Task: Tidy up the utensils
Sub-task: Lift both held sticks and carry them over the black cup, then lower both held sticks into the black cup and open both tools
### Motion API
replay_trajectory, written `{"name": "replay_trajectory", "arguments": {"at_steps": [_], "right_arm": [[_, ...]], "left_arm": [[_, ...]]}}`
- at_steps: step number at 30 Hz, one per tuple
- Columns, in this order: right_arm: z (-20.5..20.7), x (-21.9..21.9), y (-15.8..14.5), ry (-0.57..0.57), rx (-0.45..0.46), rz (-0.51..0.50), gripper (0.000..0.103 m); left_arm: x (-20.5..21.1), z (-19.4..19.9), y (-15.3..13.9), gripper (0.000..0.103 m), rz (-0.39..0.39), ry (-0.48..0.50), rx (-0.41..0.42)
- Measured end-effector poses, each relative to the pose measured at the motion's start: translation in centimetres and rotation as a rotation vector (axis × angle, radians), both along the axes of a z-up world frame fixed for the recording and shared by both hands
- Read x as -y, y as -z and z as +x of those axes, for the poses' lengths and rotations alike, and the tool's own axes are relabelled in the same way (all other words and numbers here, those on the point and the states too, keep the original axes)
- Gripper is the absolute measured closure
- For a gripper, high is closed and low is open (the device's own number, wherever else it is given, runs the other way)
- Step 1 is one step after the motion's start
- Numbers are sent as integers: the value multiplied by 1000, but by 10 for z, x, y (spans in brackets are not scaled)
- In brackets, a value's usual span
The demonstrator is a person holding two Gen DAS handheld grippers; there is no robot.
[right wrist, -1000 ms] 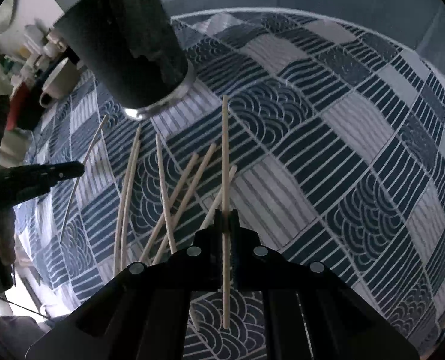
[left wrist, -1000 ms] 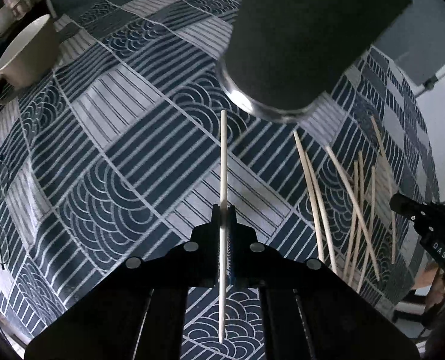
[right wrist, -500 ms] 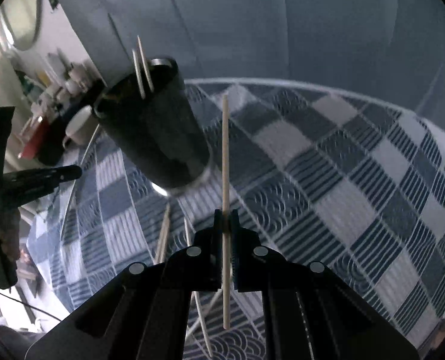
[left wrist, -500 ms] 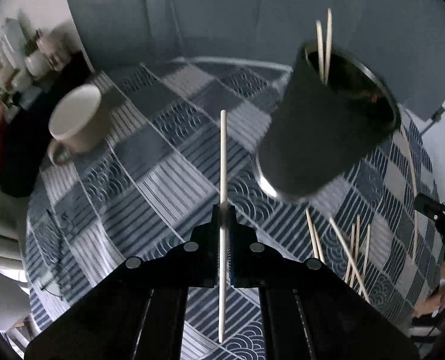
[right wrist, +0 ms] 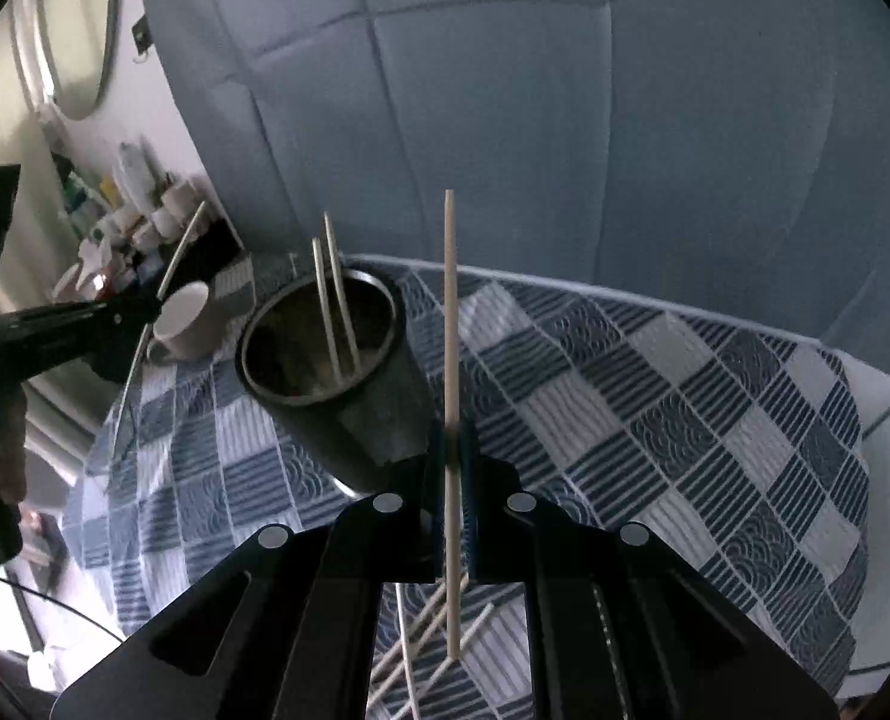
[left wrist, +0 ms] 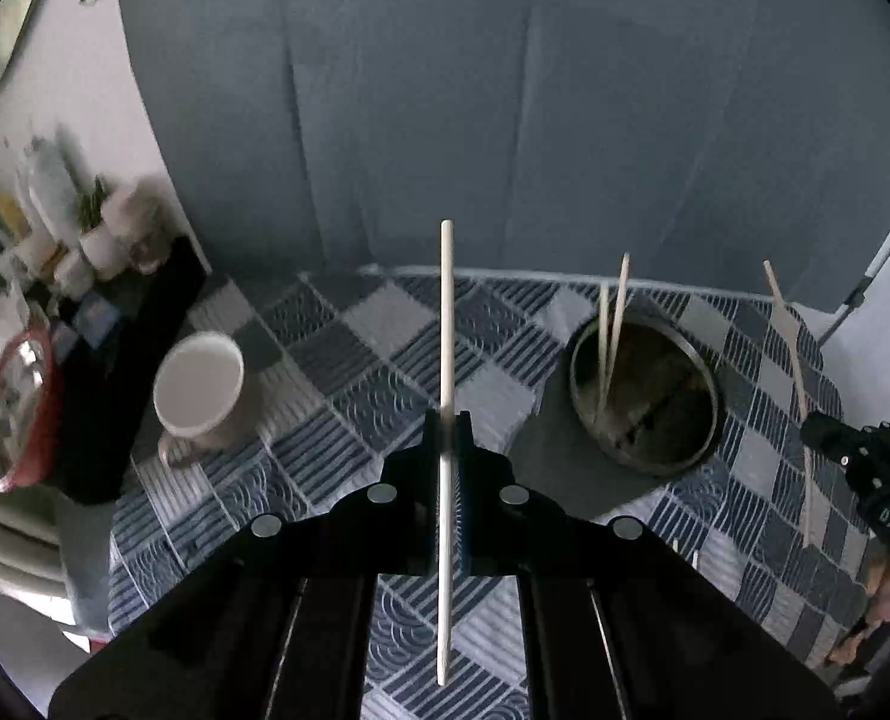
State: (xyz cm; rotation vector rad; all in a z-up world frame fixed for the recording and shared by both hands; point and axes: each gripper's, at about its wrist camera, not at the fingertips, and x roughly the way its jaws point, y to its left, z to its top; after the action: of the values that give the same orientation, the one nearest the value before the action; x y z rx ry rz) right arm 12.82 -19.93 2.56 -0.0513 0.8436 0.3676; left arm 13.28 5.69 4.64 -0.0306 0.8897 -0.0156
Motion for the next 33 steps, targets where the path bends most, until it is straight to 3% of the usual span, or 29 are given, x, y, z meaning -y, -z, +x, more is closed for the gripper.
{"name": "replay_trajectory", "arguments": {"at_steps": [8, 13, 20, 33], "right_arm": [[10, -15, -22, -31, 49, 7, 98], [22, -22, -31, -30, 53, 31, 98], [41, -32, -40, -40, 69, 42, 98], [78, -33, -28, -61, 86, 296, 98]], "left_arm": [[27, 16, -25, 98, -5, 57, 65], [41, 27, -37, 98, -63, 105, 82], [57, 43, -52, 98, -87, 149, 122], [58, 71, -42, 98, -189, 213, 167]]}}
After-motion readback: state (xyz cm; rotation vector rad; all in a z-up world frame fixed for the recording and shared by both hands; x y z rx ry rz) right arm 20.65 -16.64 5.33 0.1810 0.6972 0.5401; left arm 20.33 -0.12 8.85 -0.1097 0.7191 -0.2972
